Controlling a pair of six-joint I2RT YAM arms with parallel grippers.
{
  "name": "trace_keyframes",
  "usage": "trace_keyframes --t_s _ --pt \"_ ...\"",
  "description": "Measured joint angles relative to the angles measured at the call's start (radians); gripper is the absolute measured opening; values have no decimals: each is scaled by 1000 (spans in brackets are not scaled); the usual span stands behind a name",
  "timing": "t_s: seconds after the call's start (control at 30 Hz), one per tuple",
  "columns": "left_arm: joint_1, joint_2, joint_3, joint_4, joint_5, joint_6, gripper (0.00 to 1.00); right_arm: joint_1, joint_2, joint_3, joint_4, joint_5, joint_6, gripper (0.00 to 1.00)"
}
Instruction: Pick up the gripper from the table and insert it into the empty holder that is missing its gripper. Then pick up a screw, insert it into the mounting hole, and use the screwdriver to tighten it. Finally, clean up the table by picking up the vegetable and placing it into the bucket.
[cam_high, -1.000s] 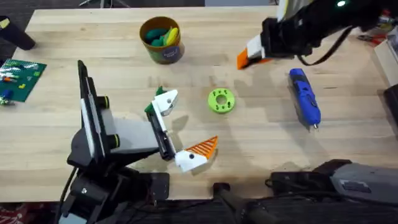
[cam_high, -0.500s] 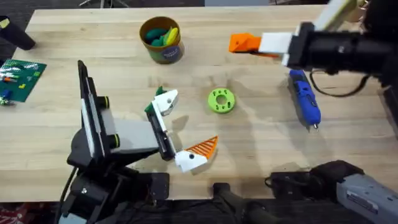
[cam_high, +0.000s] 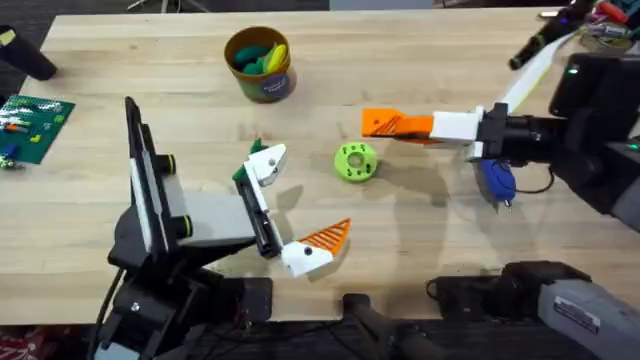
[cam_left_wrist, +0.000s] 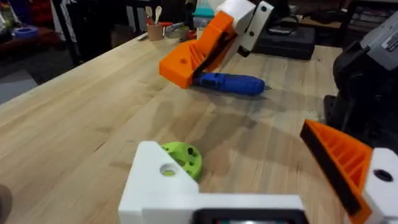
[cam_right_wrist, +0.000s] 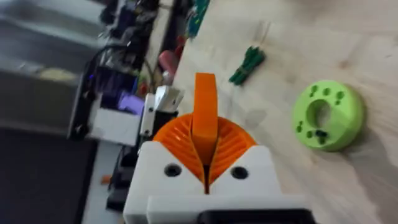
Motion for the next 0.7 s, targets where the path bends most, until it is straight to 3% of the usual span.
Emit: trace_keyframes --t_s 0.2,0.4,0.7 --pt "0 0 0 0 0 0 989 0 163 -1 134 -178 -23 18" --pt "0 0 0 0 0 0 989 26 310 -1 191 -248 -23 18" --pt "0 0 0 0 0 0 989 106 336 18 211 -273 52 18"
